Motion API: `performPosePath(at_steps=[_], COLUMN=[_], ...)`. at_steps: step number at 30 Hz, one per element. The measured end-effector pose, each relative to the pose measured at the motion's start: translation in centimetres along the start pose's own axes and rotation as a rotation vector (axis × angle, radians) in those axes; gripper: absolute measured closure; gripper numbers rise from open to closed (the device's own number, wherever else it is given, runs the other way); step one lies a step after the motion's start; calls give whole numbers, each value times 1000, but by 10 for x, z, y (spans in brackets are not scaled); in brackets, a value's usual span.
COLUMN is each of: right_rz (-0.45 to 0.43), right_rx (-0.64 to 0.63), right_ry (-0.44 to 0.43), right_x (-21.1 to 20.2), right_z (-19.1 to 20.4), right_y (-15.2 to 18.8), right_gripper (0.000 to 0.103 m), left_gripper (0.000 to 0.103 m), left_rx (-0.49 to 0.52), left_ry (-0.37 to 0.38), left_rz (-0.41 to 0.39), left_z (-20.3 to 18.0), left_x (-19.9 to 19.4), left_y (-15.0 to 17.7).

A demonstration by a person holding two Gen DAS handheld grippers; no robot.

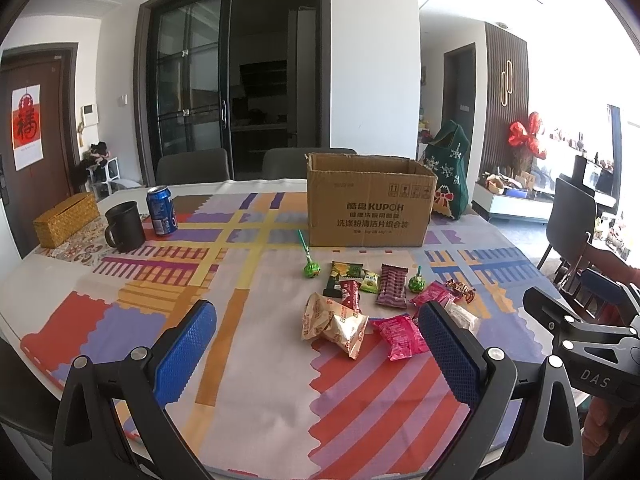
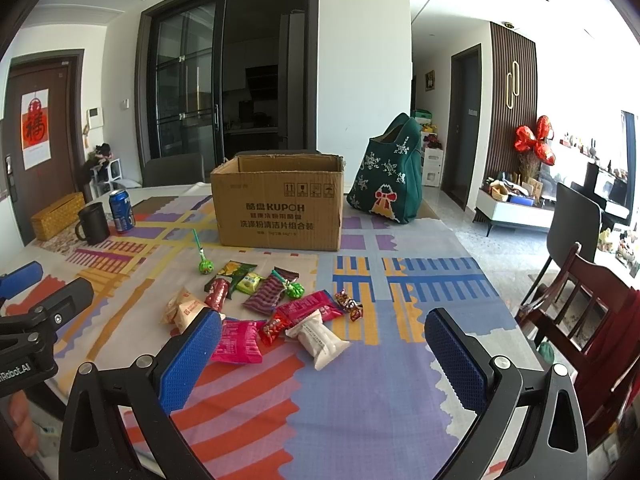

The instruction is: Organize snacks

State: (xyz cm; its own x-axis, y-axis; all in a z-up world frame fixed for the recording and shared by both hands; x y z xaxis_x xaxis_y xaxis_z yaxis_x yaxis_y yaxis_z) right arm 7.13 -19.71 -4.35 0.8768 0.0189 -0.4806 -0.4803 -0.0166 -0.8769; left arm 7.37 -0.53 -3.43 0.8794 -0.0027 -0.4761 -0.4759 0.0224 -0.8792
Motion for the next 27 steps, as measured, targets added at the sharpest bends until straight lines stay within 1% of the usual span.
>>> performPosePath(at_steps=[12,18,23,27], right_rz=[-1,11,31,52], right_rx=[-1,-9,-23,-51], right_ry=[-5,-12,-17,-36], right_x=[0,3,12,22], right_z=[1,6,9,17], right_y=[0,3,4,4], right_gripper=[1,1,1,1], left_gripper=[0,0,0,0], left_rx=[-2,-5,-5,15], left_ry=[6,0,-9,-10], left_rz=[-7,15,34,48], left_z=[1,5,13,18], left_x=[0,9,18,30], left_y=[3,6,8,9])
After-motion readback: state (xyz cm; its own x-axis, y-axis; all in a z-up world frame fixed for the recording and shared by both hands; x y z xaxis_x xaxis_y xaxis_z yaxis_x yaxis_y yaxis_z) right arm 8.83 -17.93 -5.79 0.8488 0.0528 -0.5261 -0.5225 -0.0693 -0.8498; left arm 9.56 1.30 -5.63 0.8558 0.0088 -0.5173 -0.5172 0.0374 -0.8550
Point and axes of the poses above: each gripper's, at about its wrist camera, not at the fingertips, and x roughly the way its jaws point, z to its left, y to its underside, the point moved 10 cm from there along x, roughly the way its jaws point, and after that the axes turned 2 degrees about -y, right-handed, at the moved point
